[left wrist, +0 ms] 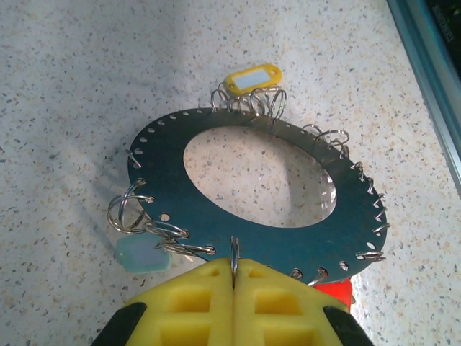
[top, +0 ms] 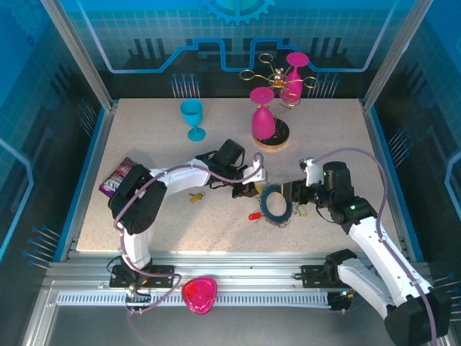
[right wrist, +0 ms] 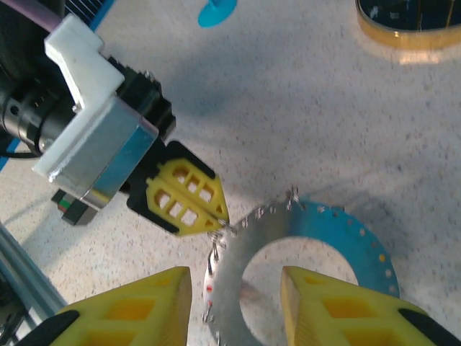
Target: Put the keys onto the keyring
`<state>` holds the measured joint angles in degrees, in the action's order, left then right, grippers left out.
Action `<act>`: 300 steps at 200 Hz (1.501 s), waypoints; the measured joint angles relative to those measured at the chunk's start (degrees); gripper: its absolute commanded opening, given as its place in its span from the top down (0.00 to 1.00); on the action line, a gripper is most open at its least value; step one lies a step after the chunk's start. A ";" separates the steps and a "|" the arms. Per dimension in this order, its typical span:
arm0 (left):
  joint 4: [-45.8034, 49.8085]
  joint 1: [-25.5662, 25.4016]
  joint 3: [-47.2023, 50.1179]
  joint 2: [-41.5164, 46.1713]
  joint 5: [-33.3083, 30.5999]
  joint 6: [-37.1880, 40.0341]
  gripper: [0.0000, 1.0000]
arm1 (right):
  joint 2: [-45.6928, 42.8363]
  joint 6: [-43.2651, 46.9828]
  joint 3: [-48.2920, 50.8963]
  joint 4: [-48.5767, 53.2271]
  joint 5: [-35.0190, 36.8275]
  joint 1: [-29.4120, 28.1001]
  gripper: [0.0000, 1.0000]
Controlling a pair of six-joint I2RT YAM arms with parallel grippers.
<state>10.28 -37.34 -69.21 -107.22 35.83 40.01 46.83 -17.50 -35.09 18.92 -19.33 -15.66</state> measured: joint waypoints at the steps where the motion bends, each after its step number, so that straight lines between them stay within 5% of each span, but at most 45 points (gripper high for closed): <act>1: -0.33 0.00 0.20 0.07 0.04 -0.17 1.00 | -0.02 -0.02 0.11 -0.28 -0.02 0.00 0.62; 90: -15.30 2.71 9.73 6.10 3.56 -7.74 1.00 | 0.87 6.01 3.32 -12.46 -0.85 0.00 0.48; 161: -44.24 5.09 25.14 9.99 6.34 -19.85 1.00 | 4.79 17.66 1.79 -17.86 -4.44 -0.57 0.40; 222: -72.65 7.54 31.15 7.85 10.95 -30.45 1.00 | 8.59 31.95 1.81 -20.26 -10.27 -7.58 0.52; 300: -80.04 8.26 31.19 7.41 17.49 -32.63 1.00 | 8.96 40.72 4.79 -25.27 -10.40 -8.83 0.64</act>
<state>-69.76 -29.08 -38.02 -99.81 53.32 7.38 55.79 23.22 -30.30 -6.35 -29.74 -24.49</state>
